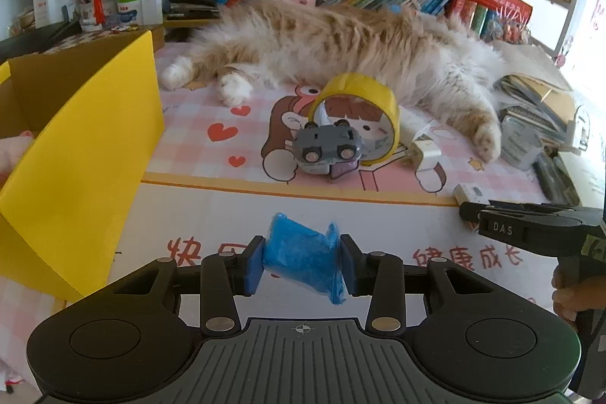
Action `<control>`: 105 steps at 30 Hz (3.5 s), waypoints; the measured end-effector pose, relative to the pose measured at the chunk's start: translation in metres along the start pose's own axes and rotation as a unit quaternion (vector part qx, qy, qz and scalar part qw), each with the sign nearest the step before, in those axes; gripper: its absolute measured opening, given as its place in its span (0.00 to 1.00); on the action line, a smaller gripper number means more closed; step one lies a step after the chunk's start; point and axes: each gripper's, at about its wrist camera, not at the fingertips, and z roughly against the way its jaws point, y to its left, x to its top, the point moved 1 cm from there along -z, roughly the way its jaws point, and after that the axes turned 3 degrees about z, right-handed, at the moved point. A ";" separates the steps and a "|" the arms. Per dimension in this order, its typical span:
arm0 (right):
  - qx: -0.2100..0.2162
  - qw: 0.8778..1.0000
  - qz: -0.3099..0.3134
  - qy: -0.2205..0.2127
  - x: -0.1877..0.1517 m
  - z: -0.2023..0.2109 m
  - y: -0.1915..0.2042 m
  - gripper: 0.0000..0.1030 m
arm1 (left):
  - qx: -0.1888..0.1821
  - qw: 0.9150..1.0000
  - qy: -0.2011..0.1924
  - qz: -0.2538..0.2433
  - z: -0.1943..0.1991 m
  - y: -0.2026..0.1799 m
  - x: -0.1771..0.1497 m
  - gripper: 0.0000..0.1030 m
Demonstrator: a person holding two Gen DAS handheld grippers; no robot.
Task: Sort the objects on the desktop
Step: 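Lift the eraser with the left tool while the right tool carries the package toward the box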
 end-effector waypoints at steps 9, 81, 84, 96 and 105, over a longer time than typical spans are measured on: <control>0.027 0.999 -0.020 -0.017 0.004 0.037 0.004 0.26 | -0.019 1.000 -0.010 0.004 0.026 0.002 0.000 0.38; 0.092 0.996 0.005 0.018 -0.127 0.203 0.292 0.27 | -0.084 0.996 -0.014 -0.019 0.205 0.212 -0.112 0.37; 0.097 0.995 0.016 0.020 -0.127 0.204 0.301 0.27 | -0.083 0.996 -0.017 -0.013 0.208 0.216 -0.114 0.37; 0.114 0.992 0.056 0.024 -0.128 0.210 0.327 0.27 | -0.077 0.997 -0.030 0.001 0.222 0.231 -0.120 0.37; 0.134 0.986 0.094 0.031 -0.128 0.210 0.343 0.27 | -0.065 0.997 -0.032 0.025 0.224 0.242 -0.122 0.37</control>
